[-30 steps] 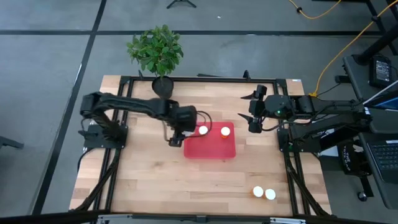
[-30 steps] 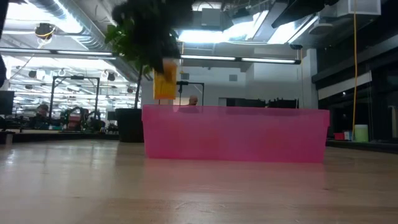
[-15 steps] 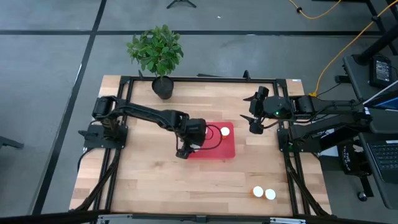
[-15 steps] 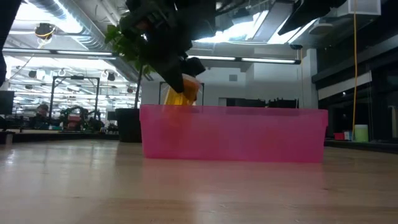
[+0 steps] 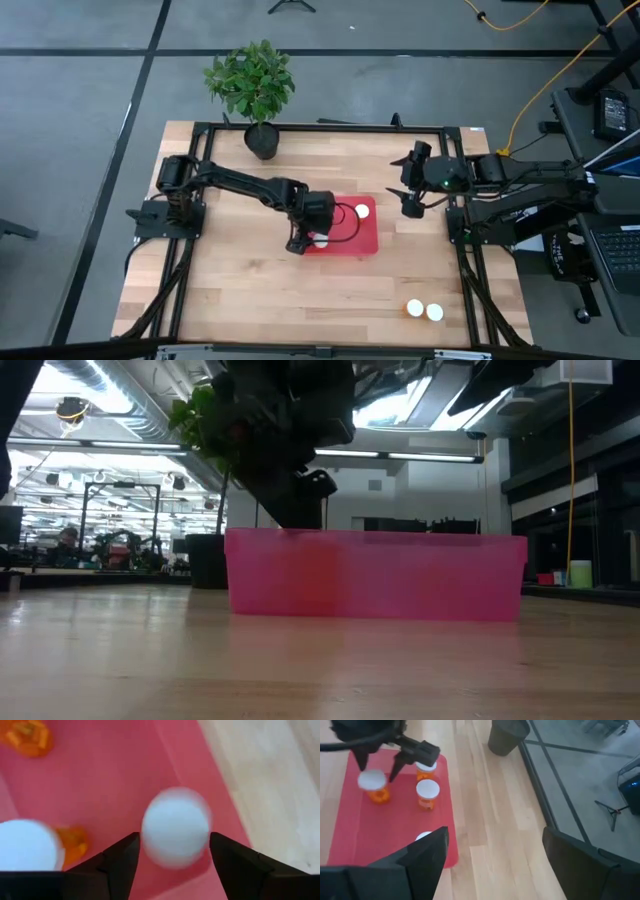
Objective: Pick and place pill bottles into a basket
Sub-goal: Put the top orange pill bottle into the red bin, then put the left orange pill bottle into the red bin
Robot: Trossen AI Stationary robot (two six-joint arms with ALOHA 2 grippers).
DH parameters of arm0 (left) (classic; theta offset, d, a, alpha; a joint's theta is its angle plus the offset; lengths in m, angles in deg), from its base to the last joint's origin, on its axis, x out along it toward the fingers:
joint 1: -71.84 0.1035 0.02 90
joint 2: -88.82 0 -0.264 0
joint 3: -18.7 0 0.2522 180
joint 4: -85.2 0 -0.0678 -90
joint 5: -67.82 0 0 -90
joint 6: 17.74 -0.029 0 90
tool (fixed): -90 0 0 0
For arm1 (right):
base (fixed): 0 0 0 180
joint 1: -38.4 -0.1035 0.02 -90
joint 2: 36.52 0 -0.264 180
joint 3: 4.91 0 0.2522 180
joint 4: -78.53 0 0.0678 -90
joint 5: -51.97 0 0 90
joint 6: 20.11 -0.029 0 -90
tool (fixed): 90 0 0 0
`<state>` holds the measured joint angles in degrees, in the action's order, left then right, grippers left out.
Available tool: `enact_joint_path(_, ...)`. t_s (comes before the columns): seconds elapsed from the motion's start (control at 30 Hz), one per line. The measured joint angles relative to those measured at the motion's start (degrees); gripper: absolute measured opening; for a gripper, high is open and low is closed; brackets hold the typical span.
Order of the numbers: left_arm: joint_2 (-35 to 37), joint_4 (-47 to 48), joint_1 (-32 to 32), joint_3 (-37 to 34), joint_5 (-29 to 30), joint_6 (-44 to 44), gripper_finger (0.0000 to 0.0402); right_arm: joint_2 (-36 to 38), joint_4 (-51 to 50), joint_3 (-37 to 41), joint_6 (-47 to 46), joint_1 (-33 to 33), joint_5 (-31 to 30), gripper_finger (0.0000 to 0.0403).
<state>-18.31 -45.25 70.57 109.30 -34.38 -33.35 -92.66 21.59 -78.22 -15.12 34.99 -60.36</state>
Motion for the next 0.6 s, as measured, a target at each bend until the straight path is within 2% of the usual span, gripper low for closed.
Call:
enact_joint_path(0.23, 0.64, 4.23, 0.67, 0.37, 2.20, 1.30, 0.0280, 0.00, -0.09, 0.00, -0.16, -0.56, 0.00, 0.0323)
enact_joint_path(0.4, 3.48, 10.96, 1.42, 3.68, 9.91, -1.91, 0.0322, 0.02, -0.23, 0.00, -4.26, -0.57, 0.43, 0.0323)
enact_joint_path(0.5, 6.19, 14.25, 2.60, 6.43, 15.37, -3.03, 0.0341, -0.22, -0.10, -0.02, -8.25, -1.81, 6.32, 0.0323)
enact_joint_path(0.6, 10.60, 15.53, 4.05, 8.16, 18.73, -1.91, 0.0351, -2.33, -2.71, -1.20, -12.14, -5.86, 9.38, 0.0323)
